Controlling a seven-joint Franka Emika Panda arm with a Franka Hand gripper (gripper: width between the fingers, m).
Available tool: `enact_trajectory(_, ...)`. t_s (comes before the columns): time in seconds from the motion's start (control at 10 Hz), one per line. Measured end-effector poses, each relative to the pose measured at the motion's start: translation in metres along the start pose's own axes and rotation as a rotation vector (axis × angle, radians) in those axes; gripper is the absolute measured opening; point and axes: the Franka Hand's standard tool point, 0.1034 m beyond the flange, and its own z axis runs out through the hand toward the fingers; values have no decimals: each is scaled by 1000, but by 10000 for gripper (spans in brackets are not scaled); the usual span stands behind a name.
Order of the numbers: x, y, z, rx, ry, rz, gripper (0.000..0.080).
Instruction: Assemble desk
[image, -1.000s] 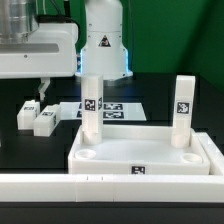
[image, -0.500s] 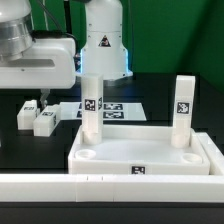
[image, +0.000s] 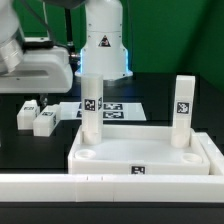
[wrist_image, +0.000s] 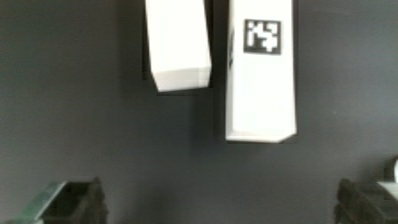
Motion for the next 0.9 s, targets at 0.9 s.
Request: enact_trajectory(0.9,1,15,23,70,-120,67,649)
